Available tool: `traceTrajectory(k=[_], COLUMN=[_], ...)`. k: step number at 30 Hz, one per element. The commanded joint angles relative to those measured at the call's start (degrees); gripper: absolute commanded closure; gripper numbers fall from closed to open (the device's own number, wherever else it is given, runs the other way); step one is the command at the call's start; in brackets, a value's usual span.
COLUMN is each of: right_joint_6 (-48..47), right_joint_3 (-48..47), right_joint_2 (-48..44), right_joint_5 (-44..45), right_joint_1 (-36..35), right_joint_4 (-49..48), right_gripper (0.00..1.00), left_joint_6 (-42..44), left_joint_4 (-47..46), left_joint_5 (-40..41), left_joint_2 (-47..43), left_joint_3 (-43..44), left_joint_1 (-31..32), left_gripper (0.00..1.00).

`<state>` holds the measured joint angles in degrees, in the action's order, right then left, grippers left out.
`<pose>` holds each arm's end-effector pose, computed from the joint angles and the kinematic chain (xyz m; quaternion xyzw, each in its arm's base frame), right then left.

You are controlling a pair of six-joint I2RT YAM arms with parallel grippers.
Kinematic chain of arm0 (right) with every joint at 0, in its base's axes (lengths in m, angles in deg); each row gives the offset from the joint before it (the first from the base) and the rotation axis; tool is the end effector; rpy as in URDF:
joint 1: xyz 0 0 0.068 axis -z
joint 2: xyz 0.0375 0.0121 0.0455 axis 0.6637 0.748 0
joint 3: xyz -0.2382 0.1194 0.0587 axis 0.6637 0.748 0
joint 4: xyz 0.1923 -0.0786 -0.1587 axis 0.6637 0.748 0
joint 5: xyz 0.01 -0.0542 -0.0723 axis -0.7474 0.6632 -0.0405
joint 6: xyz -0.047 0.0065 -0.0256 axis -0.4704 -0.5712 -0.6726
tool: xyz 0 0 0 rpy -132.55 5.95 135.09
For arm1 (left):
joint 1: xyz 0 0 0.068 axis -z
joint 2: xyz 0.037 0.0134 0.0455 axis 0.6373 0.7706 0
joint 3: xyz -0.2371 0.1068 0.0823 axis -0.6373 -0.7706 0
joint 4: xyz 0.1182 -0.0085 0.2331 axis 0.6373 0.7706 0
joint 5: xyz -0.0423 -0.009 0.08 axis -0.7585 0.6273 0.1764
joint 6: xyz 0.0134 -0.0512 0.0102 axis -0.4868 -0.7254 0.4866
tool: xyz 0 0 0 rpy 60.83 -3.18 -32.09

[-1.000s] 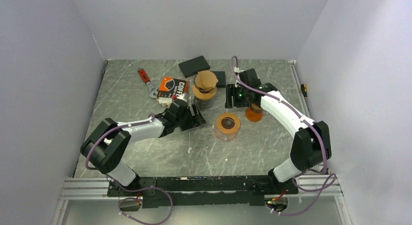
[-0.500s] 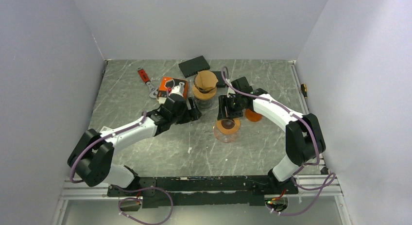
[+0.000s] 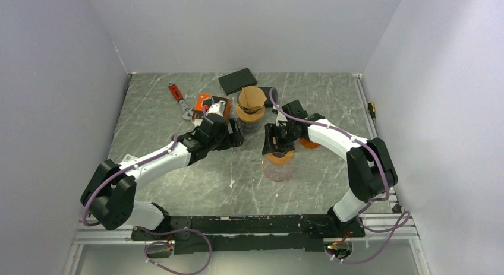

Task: Place the coffee filter in the dripper

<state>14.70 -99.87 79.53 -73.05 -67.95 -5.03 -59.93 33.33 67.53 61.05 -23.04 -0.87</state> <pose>0.2792 0.1555 0.2026 -0.1082 0.9425 0.2874 0.1317 0.2361 -0.1836 0.2342 -0.0738 0.8928 -0.2513 0.3665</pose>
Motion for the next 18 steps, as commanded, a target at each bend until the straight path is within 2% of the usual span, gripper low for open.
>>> traceTrajectory(k=[1,4,6,12,18], right_joint_6=[-1.7,-2.8,-3.2,-3.5,-3.4], right_joint_3=[-4.3,-6.0,-7.5,-9.6,-7.9], right_joint_2=[1.7,4.0,6.0,10.5,9.6], right_joint_5=[9.5,15.8,18.0,19.6,19.7], right_joint_1=[-0.2,-0.9,-1.2,-2.2,-3.2], right_joint_4=[-1.9,-2.7,-2.6,-2.2,-2.1], right_gripper=[0.29,0.23,0.23,0.26,0.29], left_joint_6=[0.7,1.0,1.1,1.5,1.5], left_joint_4=[-0.6,-0.1,0.2,1.0,1.0], left_joint_5=[-1.4,-1.2,-1.1,-0.7,-0.4], left_joint_2=[1.3,1.6,1.5,1.1,0.8], left_joint_3=[0.9,1.2,1.1,1.1,0.8], left_joint_1=[0.1,0.1,0.1,0.1,0.1], left_gripper=[0.15,0.15,0.15,0.15,0.15])
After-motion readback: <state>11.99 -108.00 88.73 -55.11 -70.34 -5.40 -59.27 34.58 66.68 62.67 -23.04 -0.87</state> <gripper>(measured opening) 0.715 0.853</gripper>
